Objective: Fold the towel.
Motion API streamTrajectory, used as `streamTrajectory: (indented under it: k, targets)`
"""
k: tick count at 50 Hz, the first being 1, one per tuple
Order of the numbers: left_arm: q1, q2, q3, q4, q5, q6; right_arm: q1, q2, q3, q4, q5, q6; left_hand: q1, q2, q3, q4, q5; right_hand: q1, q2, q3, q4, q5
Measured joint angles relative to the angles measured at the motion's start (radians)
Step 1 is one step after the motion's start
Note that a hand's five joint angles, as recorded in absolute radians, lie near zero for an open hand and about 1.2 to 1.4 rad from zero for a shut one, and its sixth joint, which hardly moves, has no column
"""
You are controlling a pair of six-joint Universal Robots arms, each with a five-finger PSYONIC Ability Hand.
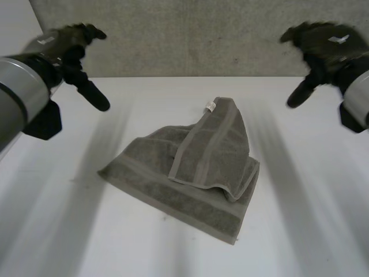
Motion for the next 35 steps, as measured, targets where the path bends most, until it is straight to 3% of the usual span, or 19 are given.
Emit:
streamTrajectory:
  k: [8, 13, 18, 24, 35]
  targets:
    - [0.008, -0.204, -0.016, 0.042, 0.075, 0.148, 0.205, 0.134, 0.1, -0.017, -0.188, -0.326, 0.0, 0.0, 0.0, 0.0, 0.0, 0.0, 0.0, 0.0, 0.0, 0.0]
    - [0.014, -0.314, -0.028, 0.076, 0.087, 0.25, 0.295, 0.217, 0.151, -0.018, -0.222, -0.52, 0.0, 0.0, 0.0, 0.0, 0.0, 0.0, 0.0, 0.0, 0.0, 0.0]
    - [0.025, -0.415, -0.032, 0.131, 0.086, 0.33, 0.336, 0.31, 0.178, -0.044, -0.185, -0.638, 0.0, 0.0, 0.0, 0.0, 0.0, 0.0, 0.0, 0.0, 0.0, 0.0]
    - [0.048, -0.489, -0.031, 0.173, 0.083, 0.358, 0.339, 0.386, 0.189, -0.152, -0.097, -0.648, 0.0, 0.001, 0.001, 0.001, 0.0, 0.041, 0.024, 0.02, 0.009, 0.035]
    - [0.117, -0.55, -0.028, 0.172, 0.062, 0.336, 0.329, 0.444, 0.195, -0.317, 0.024, -0.633, 0.018, 0.03, 0.03, 0.031, 0.0, 0.559, 0.544, 0.537, 0.519, 0.54]
